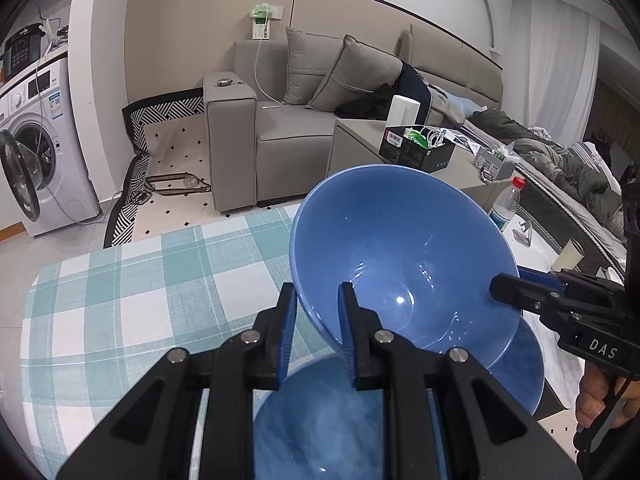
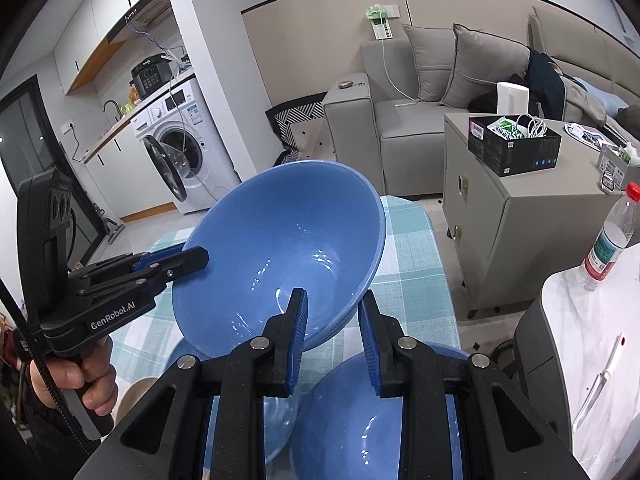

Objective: Organize plates and bowls
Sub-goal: 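Lift the blue bowl with both grippers and carry it over another blue bowl, then lower the held blue bowl into the other blue bowl with both grippers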

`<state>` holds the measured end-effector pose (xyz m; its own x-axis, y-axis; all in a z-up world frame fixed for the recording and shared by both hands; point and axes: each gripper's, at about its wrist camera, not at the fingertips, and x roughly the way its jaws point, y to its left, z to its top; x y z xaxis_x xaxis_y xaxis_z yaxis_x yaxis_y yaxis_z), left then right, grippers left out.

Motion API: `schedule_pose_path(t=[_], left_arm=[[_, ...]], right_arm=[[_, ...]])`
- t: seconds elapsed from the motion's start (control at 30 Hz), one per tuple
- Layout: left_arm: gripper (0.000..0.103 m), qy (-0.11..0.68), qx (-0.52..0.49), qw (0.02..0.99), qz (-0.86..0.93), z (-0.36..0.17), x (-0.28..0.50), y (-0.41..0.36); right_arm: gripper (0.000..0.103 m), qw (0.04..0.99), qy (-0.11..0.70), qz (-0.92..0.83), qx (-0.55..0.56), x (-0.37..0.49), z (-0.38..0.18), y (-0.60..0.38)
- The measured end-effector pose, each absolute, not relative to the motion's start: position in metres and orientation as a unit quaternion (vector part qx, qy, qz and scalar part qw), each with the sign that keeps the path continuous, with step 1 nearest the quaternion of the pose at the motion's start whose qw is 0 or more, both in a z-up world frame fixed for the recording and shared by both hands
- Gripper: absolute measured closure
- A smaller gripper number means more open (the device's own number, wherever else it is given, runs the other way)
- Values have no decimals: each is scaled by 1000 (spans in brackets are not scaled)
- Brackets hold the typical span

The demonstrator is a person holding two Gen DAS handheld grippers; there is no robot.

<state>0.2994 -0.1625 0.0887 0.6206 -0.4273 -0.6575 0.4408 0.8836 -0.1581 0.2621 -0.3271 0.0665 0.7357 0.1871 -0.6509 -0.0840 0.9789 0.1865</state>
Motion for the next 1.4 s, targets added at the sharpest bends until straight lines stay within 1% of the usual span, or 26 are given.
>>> schedule_pose_path(t=[0.57, 1.07, 1.4], left_arm=[[84, 343, -3, 911, -230, 103, 259, -138], [84, 343, -9, 915, -214, 97, 230, -118], [84, 346, -8, 915, -207, 87, 216, -113]], right_arm=[[77, 934, 336, 101, 60, 225, 84, -306], [77, 931, 341, 123, 54, 208, 74, -290], [77, 929, 337, 132, 73, 192, 59, -287]])
